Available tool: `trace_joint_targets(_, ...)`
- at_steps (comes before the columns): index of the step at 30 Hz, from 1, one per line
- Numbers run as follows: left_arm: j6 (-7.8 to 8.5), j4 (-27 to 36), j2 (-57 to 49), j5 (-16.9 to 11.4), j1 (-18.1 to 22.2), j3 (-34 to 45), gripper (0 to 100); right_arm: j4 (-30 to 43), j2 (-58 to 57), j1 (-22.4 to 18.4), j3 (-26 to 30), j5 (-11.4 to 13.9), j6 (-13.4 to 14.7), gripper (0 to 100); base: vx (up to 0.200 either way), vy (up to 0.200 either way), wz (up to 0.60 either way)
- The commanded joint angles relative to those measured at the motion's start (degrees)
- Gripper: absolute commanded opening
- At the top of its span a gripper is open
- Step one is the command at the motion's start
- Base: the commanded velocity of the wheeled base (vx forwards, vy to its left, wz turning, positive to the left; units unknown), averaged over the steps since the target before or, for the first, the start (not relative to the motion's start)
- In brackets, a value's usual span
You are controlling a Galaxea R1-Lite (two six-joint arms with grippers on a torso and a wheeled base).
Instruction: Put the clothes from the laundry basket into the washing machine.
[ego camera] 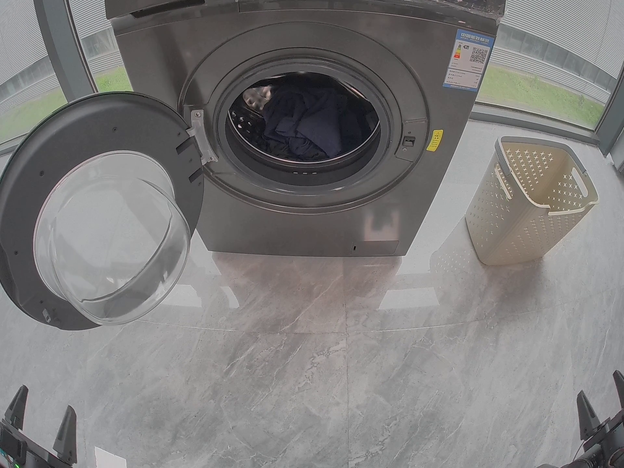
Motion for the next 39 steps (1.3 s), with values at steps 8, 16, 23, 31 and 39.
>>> trace_joint_targets(8, -0.37, 1.0, -0.8, -3.1, -0.7, 1.0, 100, 0.2, -1.0, 0.3, 0.9, 3.3, -1.0, 100, 0.000, 0.075, 0.00)
trace_joint_targets(16, -0.46, 1.0, -0.8, -3.1, -0.7, 1.0, 100, 0.2, -1.0, 0.3, 0.9, 3.4, -1.1, 100, 0.000, 0.200, 0.00)
trace_joint_targets(23, -0.37, 1.0, -0.8, -3.1, -0.7, 1.0, 100, 0.2, -1.0, 0.3, 0.9, 3.4, -1.0, 100, 0.000, 0.114, 0.00)
trace_joint_targets(31, -0.46, 1.0, -0.8, -3.1, -0.7, 1.0, 100, 0.2, -1.0, 0.3, 0.9, 3.4, -1.1, 100, -0.200, 0.000, 0.00)
trace_joint_targets(39, -0.46, 1.0, -0.8, -3.1, -0.7, 1.0, 100, 0.2, -1.0, 0.3, 0.9, 3.3, -1.1, 100, -0.025, 0.100, 0.00)
